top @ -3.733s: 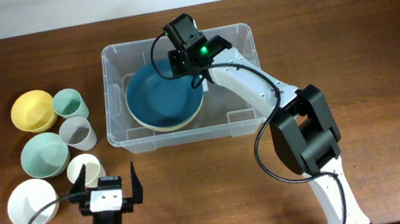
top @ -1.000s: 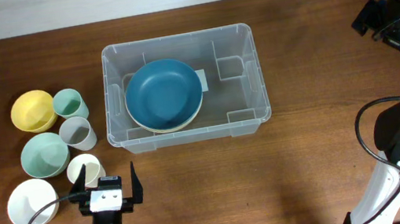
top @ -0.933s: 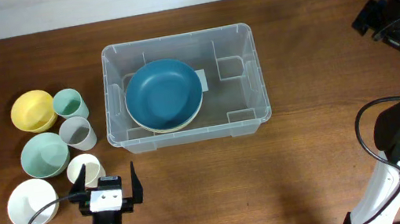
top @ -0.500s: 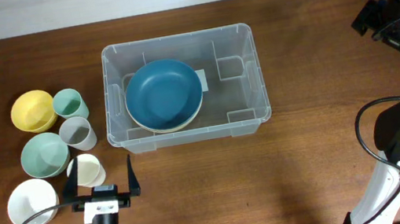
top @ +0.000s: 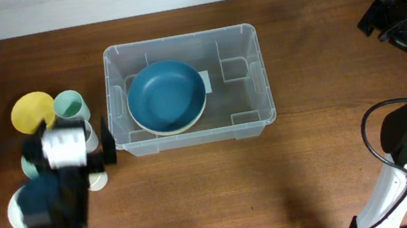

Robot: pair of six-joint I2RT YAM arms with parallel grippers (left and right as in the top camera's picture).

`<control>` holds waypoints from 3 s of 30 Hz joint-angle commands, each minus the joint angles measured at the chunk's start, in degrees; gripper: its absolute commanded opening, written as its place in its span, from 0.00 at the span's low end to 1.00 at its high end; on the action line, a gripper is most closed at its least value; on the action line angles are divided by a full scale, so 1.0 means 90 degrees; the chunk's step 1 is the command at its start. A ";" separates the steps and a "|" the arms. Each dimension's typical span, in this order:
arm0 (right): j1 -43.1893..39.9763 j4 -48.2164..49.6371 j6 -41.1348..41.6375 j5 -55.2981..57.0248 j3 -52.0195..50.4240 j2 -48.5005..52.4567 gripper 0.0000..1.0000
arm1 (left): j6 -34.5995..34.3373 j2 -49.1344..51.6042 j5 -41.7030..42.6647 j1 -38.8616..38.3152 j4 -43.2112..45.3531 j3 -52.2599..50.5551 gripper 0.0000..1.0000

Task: Pack container
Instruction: 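Move left gripper to the white bowl and grasp its rim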

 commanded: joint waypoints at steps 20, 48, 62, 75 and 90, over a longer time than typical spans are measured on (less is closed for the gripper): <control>-0.0005 0.0007 0.0056 0.0015 -0.0027 0.0041 0.99 | -0.1974 0.3609 -0.0454 0.2283 -0.4580 0.3951 1.00; -0.0005 0.0007 0.0056 0.0015 -0.0027 0.0041 0.99 | -0.5289 0.4872 0.0107 0.5287 -0.6581 0.3815 1.00; -0.0005 0.0007 0.0053 0.0015 -0.0027 0.0041 0.99 | -0.5292 0.5022 0.0245 0.5430 -0.5372 0.1729 1.00; -0.0005 0.0007 0.0056 0.0017 -0.0027 0.0041 0.99 | -0.5292 0.5144 0.0097 0.5821 -0.4272 0.1326 1.00; -0.0007 0.0007 0.0056 0.0015 -0.0027 0.0041 0.99 | -0.5289 0.6215 0.0170 0.5889 -0.3740 0.1326 0.89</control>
